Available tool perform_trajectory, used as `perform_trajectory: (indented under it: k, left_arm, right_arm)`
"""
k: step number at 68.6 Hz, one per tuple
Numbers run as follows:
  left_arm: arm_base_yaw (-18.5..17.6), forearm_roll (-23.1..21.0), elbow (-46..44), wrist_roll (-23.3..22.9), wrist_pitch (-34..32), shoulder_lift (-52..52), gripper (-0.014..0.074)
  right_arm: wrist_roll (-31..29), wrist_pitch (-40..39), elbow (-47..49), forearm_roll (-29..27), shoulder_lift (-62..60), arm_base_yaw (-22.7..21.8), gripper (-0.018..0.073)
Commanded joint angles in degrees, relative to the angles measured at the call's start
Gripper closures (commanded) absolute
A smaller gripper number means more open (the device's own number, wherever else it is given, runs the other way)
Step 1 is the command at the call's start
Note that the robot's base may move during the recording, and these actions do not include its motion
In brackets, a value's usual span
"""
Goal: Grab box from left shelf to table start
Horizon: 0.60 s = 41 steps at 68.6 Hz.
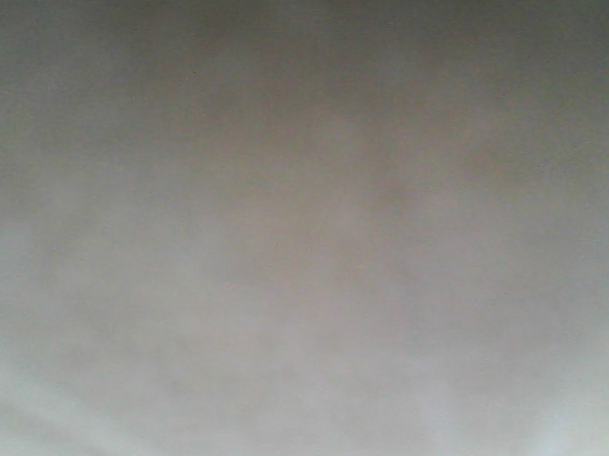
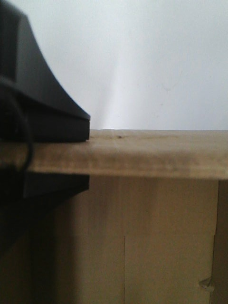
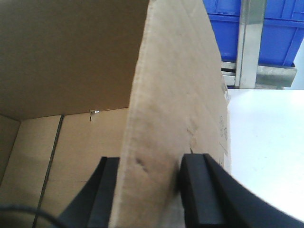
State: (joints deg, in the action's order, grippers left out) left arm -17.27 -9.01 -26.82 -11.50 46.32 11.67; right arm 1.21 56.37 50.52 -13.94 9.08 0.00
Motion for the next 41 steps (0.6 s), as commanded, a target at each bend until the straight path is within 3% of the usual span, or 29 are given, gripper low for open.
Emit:
perform_trajectory:
  k: [1, 41]
  left_arm:
    - [0.1, 4.9, -0.8, 0.1, 0.9, 0.6, 0.0689]
    - [0.1, 4.9, -0.8, 0.1, 0.9, 0.6, 0.0689]
  right_arm:
    - [0.7, -7.3, 1.6, 4.0, 0.6, -0.3, 0.0501]
    - [0.7, -7.3, 1.6, 4.0, 0.6, -0.3, 0.0501]
